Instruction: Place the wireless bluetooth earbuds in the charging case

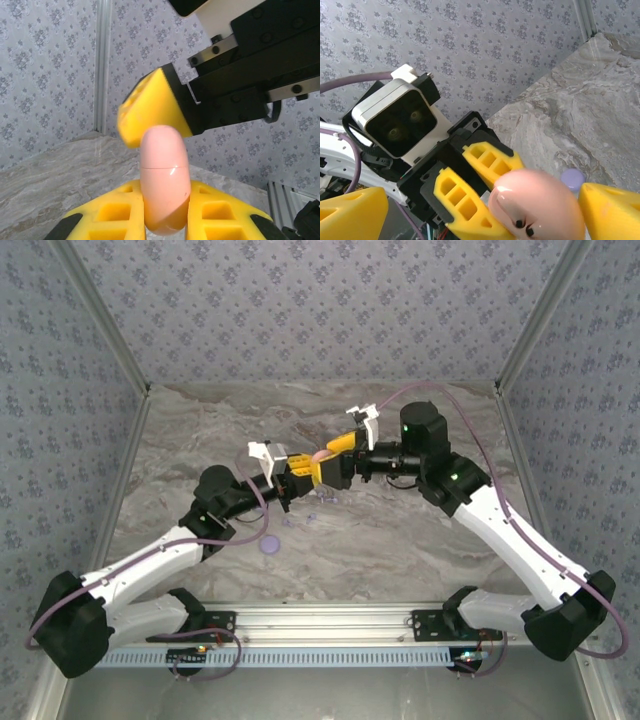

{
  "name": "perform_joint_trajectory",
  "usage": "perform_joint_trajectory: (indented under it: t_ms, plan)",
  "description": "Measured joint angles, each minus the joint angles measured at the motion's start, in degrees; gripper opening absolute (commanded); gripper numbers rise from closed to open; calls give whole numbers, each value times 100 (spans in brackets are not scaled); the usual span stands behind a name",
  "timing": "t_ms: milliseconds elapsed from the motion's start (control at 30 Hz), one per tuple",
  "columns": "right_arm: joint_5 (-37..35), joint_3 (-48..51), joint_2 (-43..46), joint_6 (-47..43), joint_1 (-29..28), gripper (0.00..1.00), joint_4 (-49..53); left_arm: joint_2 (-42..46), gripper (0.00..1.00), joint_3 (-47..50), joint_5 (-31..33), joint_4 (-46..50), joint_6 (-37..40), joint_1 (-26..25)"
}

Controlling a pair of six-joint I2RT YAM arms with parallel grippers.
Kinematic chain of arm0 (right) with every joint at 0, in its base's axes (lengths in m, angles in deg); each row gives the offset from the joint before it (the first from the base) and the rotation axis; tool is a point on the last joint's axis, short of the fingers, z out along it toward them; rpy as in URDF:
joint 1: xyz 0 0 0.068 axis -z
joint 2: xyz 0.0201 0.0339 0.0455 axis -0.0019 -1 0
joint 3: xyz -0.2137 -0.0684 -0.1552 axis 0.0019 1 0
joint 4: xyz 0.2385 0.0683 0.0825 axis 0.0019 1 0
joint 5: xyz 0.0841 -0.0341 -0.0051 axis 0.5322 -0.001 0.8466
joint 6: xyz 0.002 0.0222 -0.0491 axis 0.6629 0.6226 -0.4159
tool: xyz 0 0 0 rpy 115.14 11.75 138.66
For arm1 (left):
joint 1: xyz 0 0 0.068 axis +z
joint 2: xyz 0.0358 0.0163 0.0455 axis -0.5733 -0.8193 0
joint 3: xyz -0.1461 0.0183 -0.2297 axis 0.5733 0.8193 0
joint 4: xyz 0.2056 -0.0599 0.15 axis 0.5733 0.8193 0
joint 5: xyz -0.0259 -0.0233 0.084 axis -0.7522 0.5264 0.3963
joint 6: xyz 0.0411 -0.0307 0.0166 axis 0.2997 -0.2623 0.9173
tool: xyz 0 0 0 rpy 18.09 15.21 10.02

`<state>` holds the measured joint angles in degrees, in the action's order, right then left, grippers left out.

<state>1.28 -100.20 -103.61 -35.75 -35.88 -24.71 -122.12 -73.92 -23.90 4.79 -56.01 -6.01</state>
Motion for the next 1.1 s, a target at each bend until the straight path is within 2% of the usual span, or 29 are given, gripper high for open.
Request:
perform_joint_trajectory:
  t_ms: [300,533,733,900,1100]
  plan:
    - [-330,0,61,-184,0,100,374,0,0,-22,66,168,0,0]
    - [-2194,-111,214,-282,219,100,1425,-98,0,-168,490,533,-9,66]
    - [-3049,431,791,-170,815,100,1716,-715,0,-306,664,922,-372,796]
    - [-3211,931,1045,37,1095,100,1803,-1539,0,-638,726,1499,-656,1327]
    - [-3215,1134,1051,177,1259,100,1869,-2747,0,-1427,776,2203,-931,1674]
